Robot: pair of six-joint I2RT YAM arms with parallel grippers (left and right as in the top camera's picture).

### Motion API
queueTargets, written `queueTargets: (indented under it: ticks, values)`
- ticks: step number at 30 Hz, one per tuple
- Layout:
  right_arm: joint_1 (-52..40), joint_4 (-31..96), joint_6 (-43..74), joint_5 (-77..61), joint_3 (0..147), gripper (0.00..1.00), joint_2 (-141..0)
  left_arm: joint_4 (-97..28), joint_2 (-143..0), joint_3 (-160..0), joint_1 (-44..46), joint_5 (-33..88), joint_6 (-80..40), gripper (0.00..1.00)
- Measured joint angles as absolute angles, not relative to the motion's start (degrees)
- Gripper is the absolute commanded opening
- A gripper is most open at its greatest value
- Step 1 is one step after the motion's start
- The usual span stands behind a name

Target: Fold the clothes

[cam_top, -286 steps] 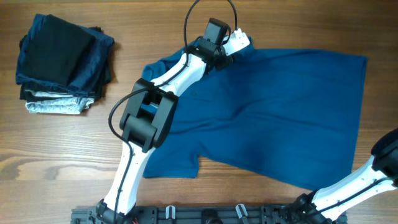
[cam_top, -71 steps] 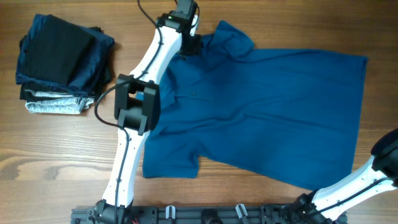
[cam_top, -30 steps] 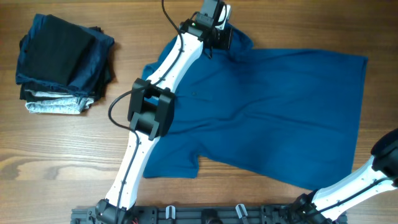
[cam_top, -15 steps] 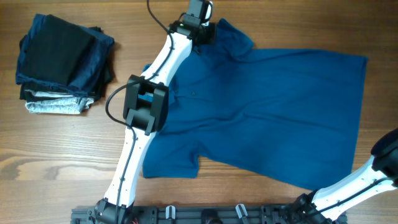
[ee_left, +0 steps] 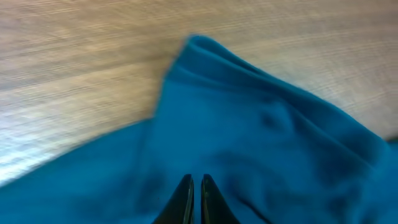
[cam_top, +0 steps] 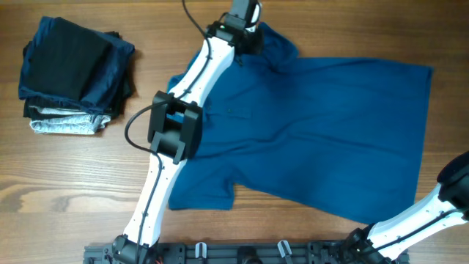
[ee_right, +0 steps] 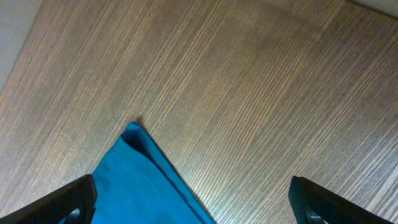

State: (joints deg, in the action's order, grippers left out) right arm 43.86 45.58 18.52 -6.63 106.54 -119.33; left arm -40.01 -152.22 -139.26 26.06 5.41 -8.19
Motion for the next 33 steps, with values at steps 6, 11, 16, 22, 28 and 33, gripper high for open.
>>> queueTargets:
  ticks: [6, 11, 16, 22, 28, 33]
  values:
    - [43.86, 45.58, 18.52, -6.63, 106.54, 1.00, -119.33, -43.31, -152.22, -139.24, 27.22, 5.39, -7.55, 0.07]
    - [43.86, 45.58, 18.50, -6.63, 106.54, 1.00, -119.33, -39.44, -152.48, -139.24, 27.14, 4.23, -7.53, 0.08]
    - [43.86, 45.58, 18.52, -6.63, 106.54, 1.00, -119.33, -37.30, -155.17, -139.24, 26.83, 3.86, -7.35, 0.08]
    - [43.86, 45.58, 18.52, -6.63, 106.54, 1.00, -119.33, -37.30, -155.85, -139.24, 26.61, 3.68, -7.18, 0.08]
    - [43.86, 45.58, 18.52, -6.66, 106.54, 1.00, -119.33, -35.73, -156.44, -139.28, 26.52, 2.55, -7.14, 0.09]
    - [43.86, 45.58, 18.50, -6.63, 106.54, 1.00, -119.33, -32.45, -157.49, -139.79, 24.77, 1.06, -7.14, 0.09]
